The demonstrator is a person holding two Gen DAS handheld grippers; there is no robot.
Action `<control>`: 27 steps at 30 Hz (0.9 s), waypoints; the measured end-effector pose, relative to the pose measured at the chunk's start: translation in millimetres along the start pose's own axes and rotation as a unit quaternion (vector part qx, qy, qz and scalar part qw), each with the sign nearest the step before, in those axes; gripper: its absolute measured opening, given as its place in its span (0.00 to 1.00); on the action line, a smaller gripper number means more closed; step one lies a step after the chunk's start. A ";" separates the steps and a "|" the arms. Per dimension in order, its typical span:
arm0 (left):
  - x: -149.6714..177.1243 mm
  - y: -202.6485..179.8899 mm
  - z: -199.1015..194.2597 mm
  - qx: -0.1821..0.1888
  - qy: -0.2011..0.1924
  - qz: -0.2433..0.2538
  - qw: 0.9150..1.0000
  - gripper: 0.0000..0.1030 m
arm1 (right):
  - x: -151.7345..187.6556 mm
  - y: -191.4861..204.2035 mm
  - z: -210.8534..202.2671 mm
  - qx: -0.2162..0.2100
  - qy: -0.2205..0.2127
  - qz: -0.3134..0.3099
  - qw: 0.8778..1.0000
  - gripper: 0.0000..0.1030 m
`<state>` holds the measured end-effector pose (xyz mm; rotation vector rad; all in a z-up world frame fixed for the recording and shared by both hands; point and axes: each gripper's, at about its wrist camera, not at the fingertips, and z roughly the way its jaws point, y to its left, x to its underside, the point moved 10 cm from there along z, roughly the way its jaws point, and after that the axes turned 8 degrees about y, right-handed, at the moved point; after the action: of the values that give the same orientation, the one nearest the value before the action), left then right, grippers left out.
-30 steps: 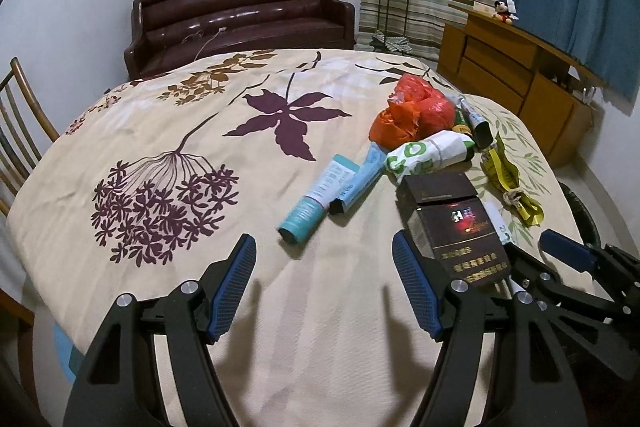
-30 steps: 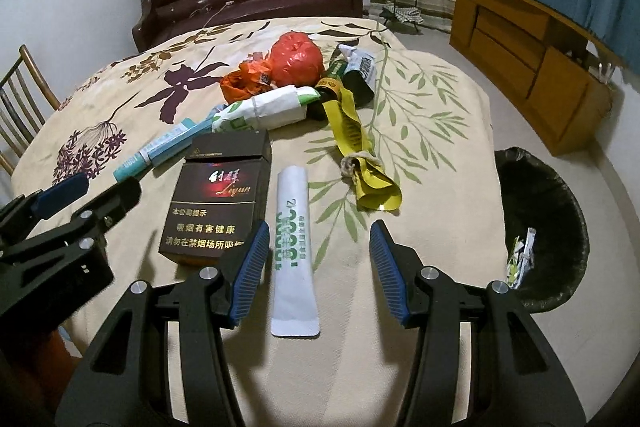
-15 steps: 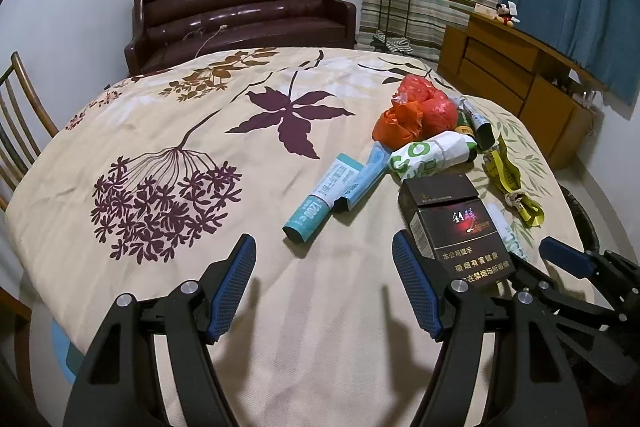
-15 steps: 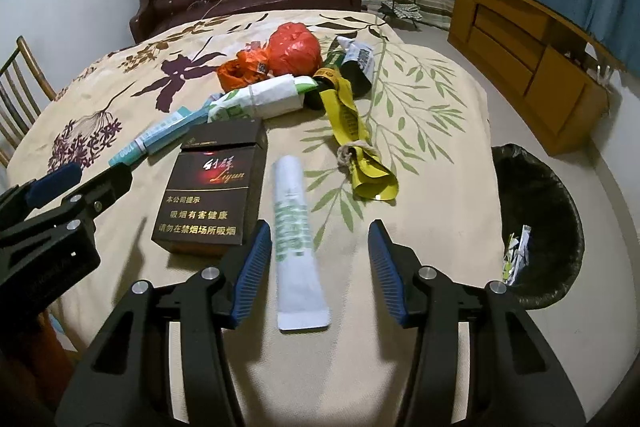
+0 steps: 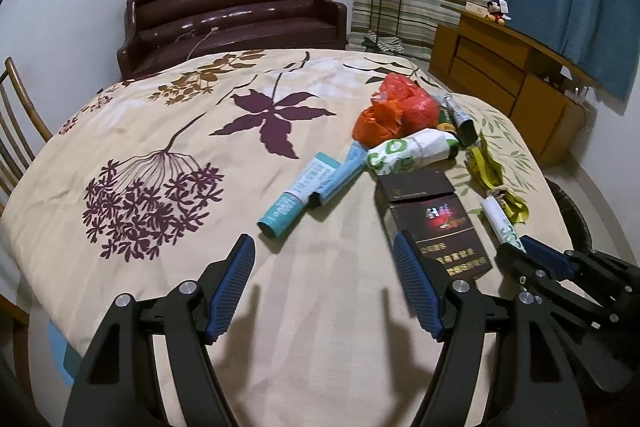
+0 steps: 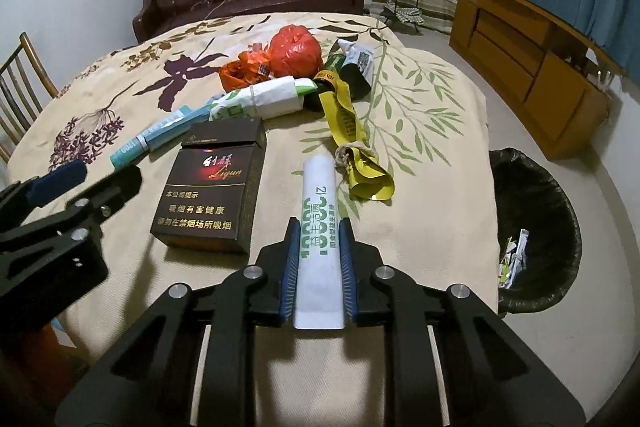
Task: Collect trash
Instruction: 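Close the right tool on the white toothpaste-like tube, then grasp the dark cigarette box with the left tool while the right tool holds the tube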
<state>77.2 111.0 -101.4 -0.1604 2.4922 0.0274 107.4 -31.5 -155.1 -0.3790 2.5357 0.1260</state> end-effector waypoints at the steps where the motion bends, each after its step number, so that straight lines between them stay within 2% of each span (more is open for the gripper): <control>1: 0.4 -4.3 -0.3 0.001 0.001 0.002 1.000 0.68 | -0.1 -1.1 -2.2 -0.001 -0.003 0.001 1.000 0.19; 15: -6.7 -48.1 4.6 0.016 0.007 0.016 1.000 0.68 | -2.6 -41.0 -27.4 -0.008 -0.036 0.035 0.999 0.19; 18: -9.0 -57.4 7.9 0.011 0.007 0.023 1.000 0.71 | -2.6 -50.4 -27.9 -0.009 -0.039 0.044 0.998 0.19; 27: -8.0 -68.8 26.1 -0.003 0.026 0.039 0.999 0.71 | -0.2 -62.8 -23.0 -0.015 -0.036 0.057 0.998 0.19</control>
<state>107.6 45.2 -116.2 -0.0669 2.5503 0.0652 114.0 -95.4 -136.3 -0.2382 2.4867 0.2178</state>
